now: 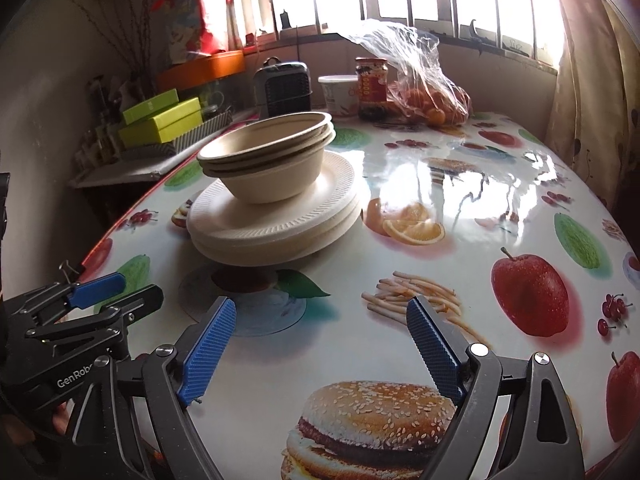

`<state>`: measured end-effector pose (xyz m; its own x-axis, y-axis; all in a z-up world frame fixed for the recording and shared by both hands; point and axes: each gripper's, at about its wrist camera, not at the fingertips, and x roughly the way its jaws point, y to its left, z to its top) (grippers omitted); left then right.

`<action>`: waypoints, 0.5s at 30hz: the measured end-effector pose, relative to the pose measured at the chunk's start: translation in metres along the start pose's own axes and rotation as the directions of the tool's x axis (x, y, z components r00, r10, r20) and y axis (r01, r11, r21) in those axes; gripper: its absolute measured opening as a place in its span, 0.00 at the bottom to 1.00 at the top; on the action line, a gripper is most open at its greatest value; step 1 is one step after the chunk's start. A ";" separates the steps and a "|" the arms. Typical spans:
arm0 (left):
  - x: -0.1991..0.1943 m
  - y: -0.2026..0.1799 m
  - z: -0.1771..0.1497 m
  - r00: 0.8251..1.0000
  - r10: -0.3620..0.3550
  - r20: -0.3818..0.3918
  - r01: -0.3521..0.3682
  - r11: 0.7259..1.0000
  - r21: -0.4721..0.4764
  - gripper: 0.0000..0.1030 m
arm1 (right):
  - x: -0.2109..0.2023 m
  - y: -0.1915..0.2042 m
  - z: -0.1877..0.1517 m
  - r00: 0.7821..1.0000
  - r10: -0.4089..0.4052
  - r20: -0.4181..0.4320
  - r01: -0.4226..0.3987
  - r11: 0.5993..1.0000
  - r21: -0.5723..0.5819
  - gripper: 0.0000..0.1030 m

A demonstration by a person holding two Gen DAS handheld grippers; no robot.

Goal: Organize plates and bowls

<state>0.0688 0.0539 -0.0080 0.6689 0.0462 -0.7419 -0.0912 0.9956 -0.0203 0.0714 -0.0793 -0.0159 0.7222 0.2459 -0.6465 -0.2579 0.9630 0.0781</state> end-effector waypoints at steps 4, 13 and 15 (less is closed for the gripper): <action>0.006 0.000 -0.004 1.000 0.001 -0.015 -0.001 1.000 0.001 0.50 | 0.007 -0.001 -0.005 0.999 -0.022 -0.025 0.022 1.000 0.004 0.86; 0.013 0.000 -0.004 1.000 -0.004 -0.013 0.004 1.000 0.003 0.53 | 0.018 -0.001 -0.011 0.998 -0.032 -0.062 0.033 0.999 0.000 0.86; 0.013 -0.002 -0.005 1.000 -0.007 -0.013 0.007 1.000 0.013 0.56 | 0.018 0.000 -0.013 0.997 -0.044 -0.058 0.043 0.999 -0.010 0.86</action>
<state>0.0747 0.0518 -0.0210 0.6596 0.0385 -0.7506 -0.0774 0.9969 -0.0169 0.0765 -0.0763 -0.0372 0.6941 0.1966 -0.6926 -0.2326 0.9716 0.0428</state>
